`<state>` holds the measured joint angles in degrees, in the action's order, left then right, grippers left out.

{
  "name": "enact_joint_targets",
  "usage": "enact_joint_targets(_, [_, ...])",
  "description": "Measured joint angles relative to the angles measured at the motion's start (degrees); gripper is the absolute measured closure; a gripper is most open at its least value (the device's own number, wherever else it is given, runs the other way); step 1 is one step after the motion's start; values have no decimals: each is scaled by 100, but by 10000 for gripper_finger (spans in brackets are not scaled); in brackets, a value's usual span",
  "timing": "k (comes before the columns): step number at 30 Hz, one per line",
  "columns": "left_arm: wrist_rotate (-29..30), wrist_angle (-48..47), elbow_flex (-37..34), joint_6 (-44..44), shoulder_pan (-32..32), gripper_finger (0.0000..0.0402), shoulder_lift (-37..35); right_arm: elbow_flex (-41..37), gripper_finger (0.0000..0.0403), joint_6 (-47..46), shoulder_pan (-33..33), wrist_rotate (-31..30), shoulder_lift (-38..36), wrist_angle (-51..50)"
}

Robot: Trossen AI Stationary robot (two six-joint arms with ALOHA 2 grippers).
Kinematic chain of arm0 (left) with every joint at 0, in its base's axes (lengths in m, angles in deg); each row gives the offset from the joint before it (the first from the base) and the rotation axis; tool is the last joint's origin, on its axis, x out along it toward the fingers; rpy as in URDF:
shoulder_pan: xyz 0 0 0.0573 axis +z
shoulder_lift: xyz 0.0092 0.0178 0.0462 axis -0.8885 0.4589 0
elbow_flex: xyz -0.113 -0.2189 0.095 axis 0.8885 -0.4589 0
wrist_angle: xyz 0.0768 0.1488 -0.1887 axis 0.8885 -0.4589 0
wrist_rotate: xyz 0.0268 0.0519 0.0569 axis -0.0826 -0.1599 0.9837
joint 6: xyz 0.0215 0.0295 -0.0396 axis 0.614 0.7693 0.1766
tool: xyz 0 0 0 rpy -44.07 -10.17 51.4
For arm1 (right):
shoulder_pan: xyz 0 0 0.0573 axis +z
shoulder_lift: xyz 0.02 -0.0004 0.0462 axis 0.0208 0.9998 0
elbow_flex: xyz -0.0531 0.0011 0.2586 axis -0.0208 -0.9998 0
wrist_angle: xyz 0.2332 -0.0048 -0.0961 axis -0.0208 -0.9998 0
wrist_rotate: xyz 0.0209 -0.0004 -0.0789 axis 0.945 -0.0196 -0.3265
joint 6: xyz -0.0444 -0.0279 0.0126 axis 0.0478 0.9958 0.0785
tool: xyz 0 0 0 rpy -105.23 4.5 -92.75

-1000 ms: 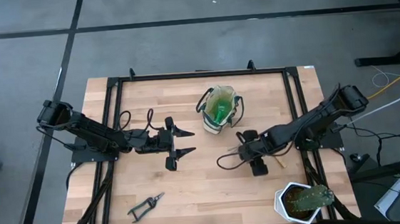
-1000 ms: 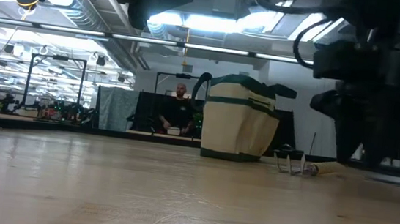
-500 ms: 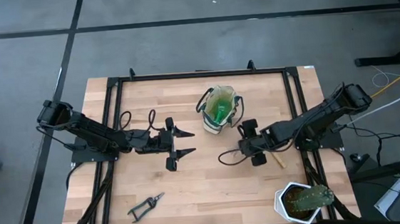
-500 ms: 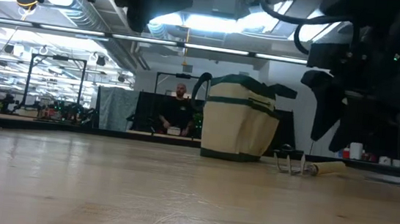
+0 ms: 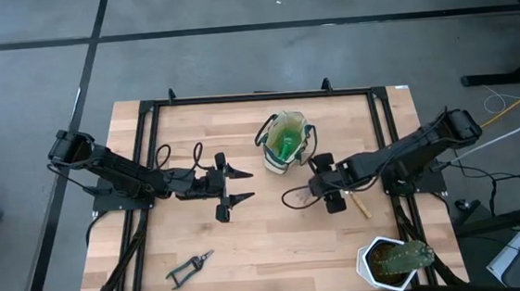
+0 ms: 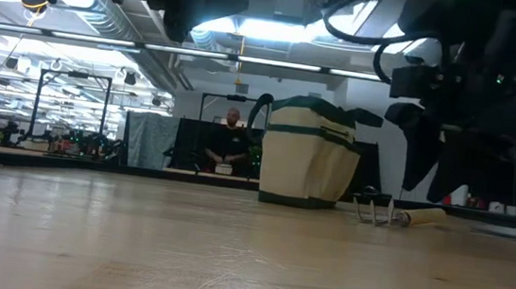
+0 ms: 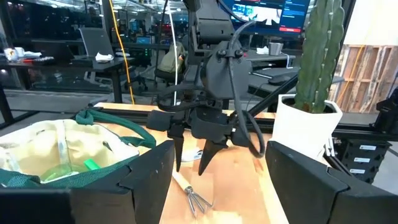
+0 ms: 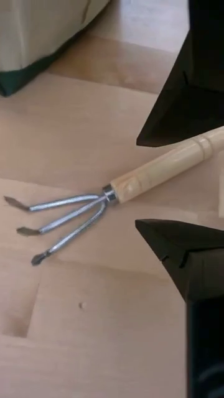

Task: Pick & Place Garden tools in Gardening bag
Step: Put the hand rake into the gardening bag

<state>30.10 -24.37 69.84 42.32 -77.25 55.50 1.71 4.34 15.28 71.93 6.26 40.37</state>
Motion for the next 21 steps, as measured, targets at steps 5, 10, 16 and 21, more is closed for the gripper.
enact_joint_targets(5, [-2, -18, 0, 0, -2, 151, 0, 0, 200, 168, -130, 3, 78, 59])
enact_joint_targets(10, [-8, -42, 0, 0, -2, 151, 0, 0, 200, 209, -218, 4, 254, 12])
enact_joint_targets(16, [-24, -42, 0, 0, -2, 151, 0, 0, 200, 275, -320, 74, 621, 121])
enact_joint_targets(21, [-25, -42, 0, 0, -2, 151, 0, 26, 200, 279, -359, 220, 800, 145])
